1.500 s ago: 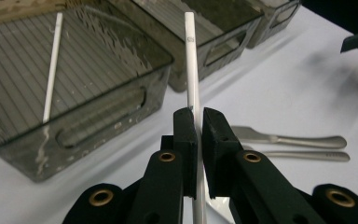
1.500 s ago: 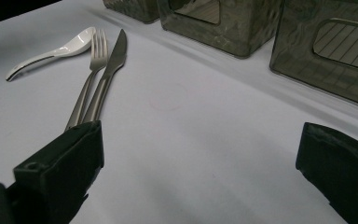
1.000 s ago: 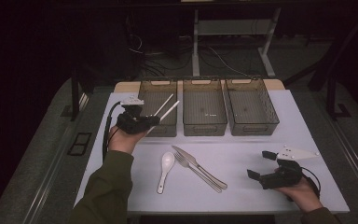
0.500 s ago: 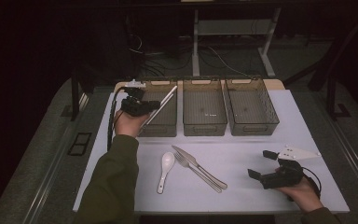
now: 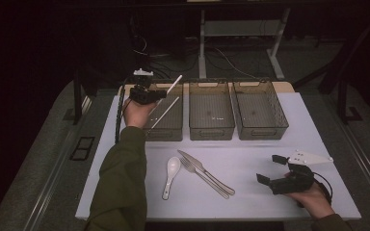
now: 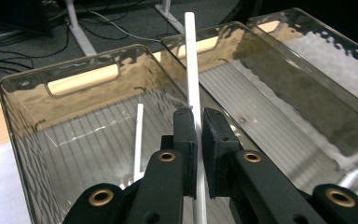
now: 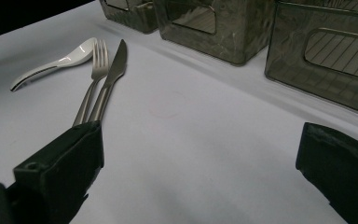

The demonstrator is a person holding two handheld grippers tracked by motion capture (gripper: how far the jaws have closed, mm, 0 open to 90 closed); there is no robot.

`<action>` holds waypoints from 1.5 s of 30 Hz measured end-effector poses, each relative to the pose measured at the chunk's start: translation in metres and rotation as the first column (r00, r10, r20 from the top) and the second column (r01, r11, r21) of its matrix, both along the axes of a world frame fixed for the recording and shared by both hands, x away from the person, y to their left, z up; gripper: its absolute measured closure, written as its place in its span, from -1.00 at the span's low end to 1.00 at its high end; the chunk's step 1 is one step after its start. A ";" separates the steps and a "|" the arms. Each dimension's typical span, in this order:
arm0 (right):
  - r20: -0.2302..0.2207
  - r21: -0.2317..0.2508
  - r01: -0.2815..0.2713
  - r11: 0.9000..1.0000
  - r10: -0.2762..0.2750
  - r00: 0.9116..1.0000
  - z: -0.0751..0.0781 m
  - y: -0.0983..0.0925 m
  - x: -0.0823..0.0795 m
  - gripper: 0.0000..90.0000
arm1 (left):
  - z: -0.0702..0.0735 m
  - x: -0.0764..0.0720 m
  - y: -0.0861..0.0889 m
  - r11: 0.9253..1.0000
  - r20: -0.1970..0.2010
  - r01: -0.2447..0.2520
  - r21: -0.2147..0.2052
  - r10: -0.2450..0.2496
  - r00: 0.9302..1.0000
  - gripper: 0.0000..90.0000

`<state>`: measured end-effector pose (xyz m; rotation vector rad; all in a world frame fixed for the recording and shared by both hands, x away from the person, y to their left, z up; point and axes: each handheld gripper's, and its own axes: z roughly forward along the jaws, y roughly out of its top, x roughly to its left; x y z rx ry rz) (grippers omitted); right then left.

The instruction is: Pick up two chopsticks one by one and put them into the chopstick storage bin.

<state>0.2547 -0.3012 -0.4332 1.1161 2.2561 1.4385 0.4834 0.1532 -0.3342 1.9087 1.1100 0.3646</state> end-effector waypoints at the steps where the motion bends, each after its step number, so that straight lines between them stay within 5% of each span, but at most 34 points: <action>1: 0.000 0.001 0.000 1.000 0.000 1.000 0.000 0.000 0.000 -0.98 | -0.001 0.003 0.001 1.000 -0.003 -0.002 0.004 0.002 1.000 0.85; 6: 0.000 0.009 -0.001 1.000 0.001 1.000 0.000 0.000 0.000 -0.98 | -0.011 0.016 0.002 1.000 -0.004 -0.026 -0.007 0.026 1.000 0.85; 19: 0.006 0.021 0.004 1.000 -0.004 1.000 0.002 -0.002 -0.001 -0.98 | -0.035 0.030 -0.012 0.997 -0.018 -0.024 0.072 0.026 1.000 0.85; 27: 0.011 0.024 0.008 1.000 -0.008 1.000 0.003 -0.003 -0.002 -0.98 | -0.046 0.033 -0.017 0.987 -0.075 -0.029 0.155 0.041 0.996 0.85; 37: 0.009 0.025 0.009 1.000 -0.009 1.000 0.002 -0.003 -0.001 -0.98 | -0.053 0.035 -0.019 0.978 -0.124 -0.035 0.207 0.062 0.990 0.85; 45: 0.008 0.023 0.007 1.000 -0.007 1.000 0.002 -0.003 -0.001 -0.98 | -0.052 0.034 -0.020 0.981 -0.128 -0.028 0.191 0.053 0.990 0.76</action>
